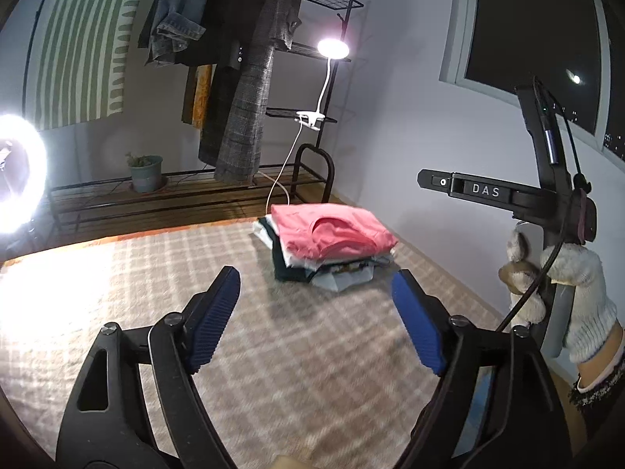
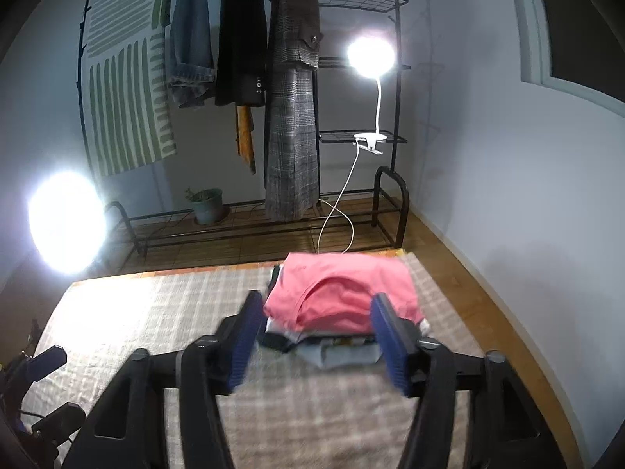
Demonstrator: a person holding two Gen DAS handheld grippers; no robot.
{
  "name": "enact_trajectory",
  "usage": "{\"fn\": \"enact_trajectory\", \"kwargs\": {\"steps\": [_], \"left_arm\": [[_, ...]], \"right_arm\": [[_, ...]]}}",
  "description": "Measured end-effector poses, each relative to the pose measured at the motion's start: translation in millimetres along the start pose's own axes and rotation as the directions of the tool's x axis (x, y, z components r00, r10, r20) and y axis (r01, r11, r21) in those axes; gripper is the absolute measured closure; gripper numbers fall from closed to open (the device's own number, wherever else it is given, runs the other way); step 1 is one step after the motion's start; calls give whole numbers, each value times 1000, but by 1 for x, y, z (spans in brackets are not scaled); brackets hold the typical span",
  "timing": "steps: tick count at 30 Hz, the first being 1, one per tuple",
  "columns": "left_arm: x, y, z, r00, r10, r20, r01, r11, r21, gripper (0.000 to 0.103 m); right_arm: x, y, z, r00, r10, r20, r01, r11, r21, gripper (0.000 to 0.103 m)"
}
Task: Fold small clothes
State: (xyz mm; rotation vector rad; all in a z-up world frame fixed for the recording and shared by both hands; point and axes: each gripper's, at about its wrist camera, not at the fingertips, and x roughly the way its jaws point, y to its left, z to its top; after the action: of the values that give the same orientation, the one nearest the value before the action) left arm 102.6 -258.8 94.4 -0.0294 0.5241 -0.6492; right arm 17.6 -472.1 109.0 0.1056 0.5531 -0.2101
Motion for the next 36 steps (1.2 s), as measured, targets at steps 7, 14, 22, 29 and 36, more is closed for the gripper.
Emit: {"fn": "enact_trajectory", "kwargs": {"steps": [7,14,22,29,36], "left_arm": [[-21,9,-26,999,33,-3,-33,999,35,12],[-23,18,-42,998,57,12,-57,998,33,5],[-5,29,-57,992,120,-45,-117,992,54,1],[11,37,-67,986,140,-92,-136,990,43,0],[19,38,-70,982,152,-111,-146,987,60,0]], "right_arm": [[-16,26,-39,999,-36,16,36,999,4,16],[-14,39,-67,997,-59,54,57,997,42,0],[9,48,-92,995,-74,61,70,995,66,0],[35,55,-100,998,-60,24,59,997,51,0],[44,59,-97,997,-63,42,60,996,70,0]]}}
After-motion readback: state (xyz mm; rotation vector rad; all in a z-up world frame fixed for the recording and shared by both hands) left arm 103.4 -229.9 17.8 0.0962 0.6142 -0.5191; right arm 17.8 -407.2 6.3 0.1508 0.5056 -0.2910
